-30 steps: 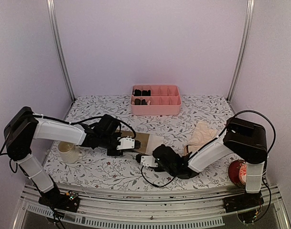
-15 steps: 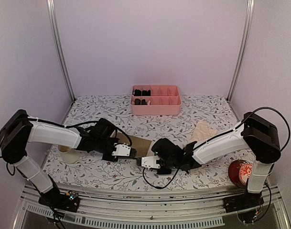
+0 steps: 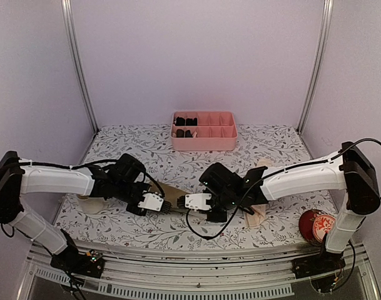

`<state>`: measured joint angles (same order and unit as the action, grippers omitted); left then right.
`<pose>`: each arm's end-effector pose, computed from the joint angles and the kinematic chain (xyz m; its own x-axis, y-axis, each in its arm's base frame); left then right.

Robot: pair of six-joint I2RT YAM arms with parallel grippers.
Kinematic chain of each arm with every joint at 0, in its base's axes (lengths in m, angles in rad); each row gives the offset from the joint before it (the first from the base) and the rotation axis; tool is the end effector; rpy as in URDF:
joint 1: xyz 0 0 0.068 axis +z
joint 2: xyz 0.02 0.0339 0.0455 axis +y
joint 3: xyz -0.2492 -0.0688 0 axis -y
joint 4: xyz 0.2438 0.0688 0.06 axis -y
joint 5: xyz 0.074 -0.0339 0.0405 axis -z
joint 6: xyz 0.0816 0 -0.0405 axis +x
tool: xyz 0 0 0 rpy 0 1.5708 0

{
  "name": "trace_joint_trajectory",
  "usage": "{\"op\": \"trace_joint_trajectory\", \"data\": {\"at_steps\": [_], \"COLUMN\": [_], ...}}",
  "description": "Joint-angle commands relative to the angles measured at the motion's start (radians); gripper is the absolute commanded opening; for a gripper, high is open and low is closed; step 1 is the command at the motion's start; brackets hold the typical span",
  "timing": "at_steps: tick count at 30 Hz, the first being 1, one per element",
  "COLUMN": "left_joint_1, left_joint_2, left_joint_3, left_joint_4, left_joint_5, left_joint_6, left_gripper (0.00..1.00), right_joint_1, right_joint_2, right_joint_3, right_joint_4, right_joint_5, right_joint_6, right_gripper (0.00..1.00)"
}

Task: Roll the underwear
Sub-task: Fold the underwear at the center of the board.

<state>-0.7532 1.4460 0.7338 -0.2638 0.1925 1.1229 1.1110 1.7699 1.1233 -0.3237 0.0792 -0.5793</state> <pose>0.2075 -0.2159 0.1192 0.4139 0.8247 -0.3855 0.8692 -0.2323 0.4364 0.1779 0.3447 0.1306 0.1718 -0.8828 -0.4371 -0.9314 -0.0010 -0.3640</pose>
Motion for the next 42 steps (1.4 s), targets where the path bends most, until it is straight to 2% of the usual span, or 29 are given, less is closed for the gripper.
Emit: {"op": "trace_joint_trajectory", "data": {"at_steps": [1,23,42], "left_joint_1": [0.015,0.015,0.018], "left_joint_2": [0.031,0.3,0.362], "left_joint_3": [0.051,0.305,0.396], "left_joint_4": [-0.081,-0.15,-0.15], "left_joint_5": [-0.022,-0.102,-0.129], "left_joint_6": [0.039,0.042,0.02], "left_gripper": [0.0,0.0,0.02], "right_joint_1": [-0.046,-0.126,-0.175], "right_joint_2": [0.021,0.141,0.133], "right_joint_3": [0.037,0.073,0.068], "right_joint_4": [-0.104,-0.116,-0.068], "right_joint_5": [-0.01,0.007,0.113], "right_joint_6": [0.023,0.071,0.109], "right_gripper": [0.02,0.02,0.03]}}
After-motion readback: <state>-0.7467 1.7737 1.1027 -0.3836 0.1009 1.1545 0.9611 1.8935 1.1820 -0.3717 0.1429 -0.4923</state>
